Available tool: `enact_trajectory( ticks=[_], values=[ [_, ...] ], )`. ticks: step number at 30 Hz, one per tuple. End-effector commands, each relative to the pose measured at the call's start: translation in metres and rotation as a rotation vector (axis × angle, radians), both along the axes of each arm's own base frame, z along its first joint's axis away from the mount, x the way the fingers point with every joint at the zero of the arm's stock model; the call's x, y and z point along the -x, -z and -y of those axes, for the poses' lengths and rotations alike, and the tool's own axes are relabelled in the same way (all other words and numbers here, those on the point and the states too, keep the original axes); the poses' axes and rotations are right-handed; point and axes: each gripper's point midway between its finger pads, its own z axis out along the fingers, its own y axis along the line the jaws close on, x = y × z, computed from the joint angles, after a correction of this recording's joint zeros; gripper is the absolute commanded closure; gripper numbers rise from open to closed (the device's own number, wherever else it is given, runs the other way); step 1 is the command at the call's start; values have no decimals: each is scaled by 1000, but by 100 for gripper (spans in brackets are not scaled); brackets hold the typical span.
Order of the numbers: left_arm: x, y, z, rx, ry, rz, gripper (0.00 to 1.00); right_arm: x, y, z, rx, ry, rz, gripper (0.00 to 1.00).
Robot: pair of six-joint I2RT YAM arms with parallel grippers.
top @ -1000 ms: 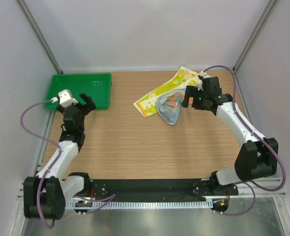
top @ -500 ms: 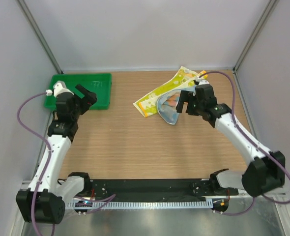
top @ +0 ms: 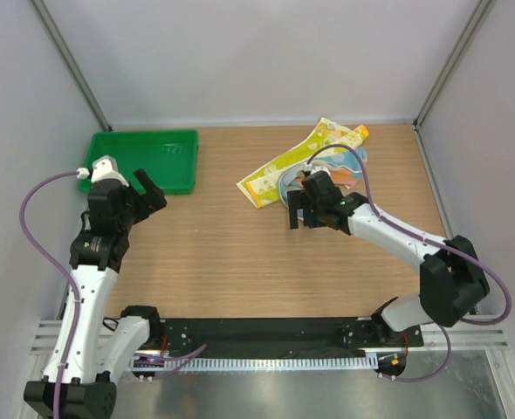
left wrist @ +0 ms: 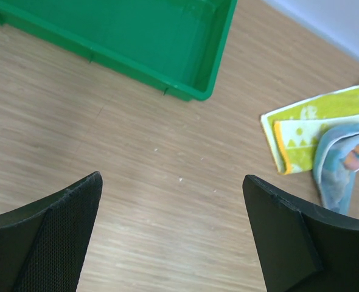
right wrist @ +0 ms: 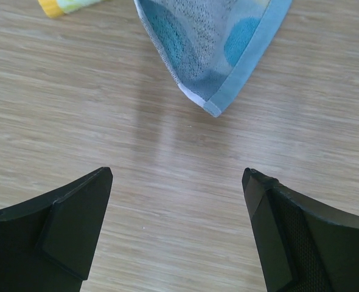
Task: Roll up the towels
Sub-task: Grab a towel with the right arm
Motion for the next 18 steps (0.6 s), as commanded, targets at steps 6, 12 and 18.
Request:
enact_trajectory(
  ticks=[6, 12, 18],
  values=[
    [11, 17, -6, -73, 16, -70, 3, -29, 20, -15, 78, 6, 0, 6],
    [10, 20, -4, -74, 27, -86, 4, -52, 44, -28, 129, -8, -32, 6],
    [9, 19, -4, -73, 30, -86, 4, -64, 81, -32, 191, -10, -82, 7]
  ],
)
